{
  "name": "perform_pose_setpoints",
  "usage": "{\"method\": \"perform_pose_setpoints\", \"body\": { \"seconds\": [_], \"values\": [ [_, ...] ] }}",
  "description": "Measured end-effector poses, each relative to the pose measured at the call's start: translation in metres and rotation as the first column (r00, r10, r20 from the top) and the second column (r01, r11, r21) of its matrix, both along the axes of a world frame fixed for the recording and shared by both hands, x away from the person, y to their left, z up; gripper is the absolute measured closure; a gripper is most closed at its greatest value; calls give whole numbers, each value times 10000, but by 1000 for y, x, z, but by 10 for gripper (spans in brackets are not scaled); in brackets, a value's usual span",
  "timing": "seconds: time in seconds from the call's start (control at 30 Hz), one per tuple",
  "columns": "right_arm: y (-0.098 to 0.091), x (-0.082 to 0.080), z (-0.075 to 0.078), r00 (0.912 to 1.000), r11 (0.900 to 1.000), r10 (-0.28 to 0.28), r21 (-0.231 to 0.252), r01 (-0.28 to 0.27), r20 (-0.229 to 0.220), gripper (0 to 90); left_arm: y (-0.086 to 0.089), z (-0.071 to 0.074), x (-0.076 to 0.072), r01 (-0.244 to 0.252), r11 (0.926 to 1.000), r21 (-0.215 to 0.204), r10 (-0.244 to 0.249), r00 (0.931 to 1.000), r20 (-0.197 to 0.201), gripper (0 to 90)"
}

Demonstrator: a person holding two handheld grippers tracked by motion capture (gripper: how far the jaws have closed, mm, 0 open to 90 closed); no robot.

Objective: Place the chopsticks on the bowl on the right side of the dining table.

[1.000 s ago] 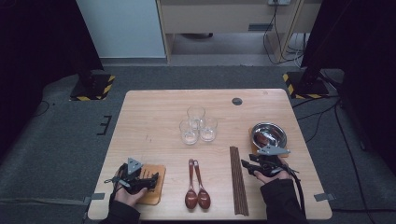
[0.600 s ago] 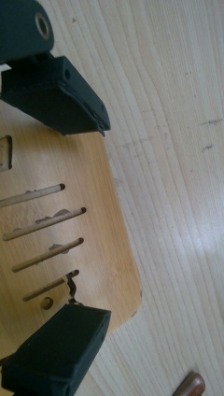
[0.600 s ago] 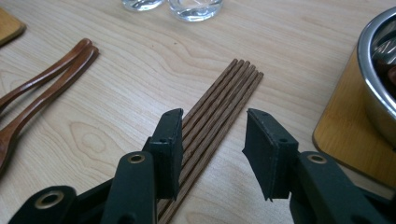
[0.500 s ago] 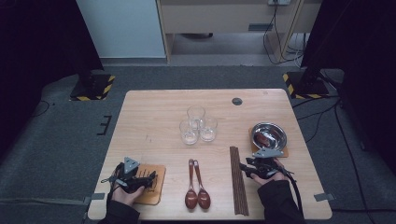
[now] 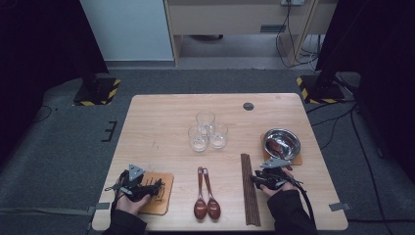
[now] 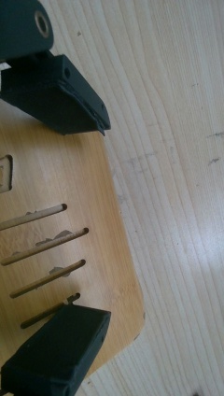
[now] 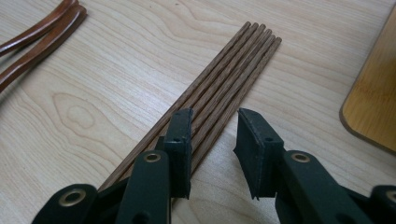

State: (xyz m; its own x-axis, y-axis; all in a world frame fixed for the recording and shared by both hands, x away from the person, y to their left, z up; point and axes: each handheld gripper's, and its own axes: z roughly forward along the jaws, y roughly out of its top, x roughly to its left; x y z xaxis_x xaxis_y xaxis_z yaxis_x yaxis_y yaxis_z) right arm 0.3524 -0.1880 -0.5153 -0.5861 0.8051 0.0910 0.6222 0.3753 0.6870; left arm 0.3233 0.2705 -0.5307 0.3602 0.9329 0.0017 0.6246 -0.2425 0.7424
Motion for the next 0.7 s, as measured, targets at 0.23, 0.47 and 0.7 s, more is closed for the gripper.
{"method": "perform_pose_setpoints", "body": {
  "seconds": [0.23, 0.47, 0.7],
  "values": [
    [-2, 1, -2, 9999, 10000, -10, -66, 9, -122, 689, 0, 0, 0, -31, 10000, 39, 31, 10000, 10, 67],
    [0, 0, -5, 9998, 9999, 40, -102, -42, -202, 711, 0, -1, 0, -82, 10000, 13, 82, 10000, 18, 61],
    [-2, 1, -6, 9995, 9999, -33, -134, 29, -324, 757, 0, -1, 0, -95, 10000, 21, 95, 10000, 10, 59]
  ]
}}
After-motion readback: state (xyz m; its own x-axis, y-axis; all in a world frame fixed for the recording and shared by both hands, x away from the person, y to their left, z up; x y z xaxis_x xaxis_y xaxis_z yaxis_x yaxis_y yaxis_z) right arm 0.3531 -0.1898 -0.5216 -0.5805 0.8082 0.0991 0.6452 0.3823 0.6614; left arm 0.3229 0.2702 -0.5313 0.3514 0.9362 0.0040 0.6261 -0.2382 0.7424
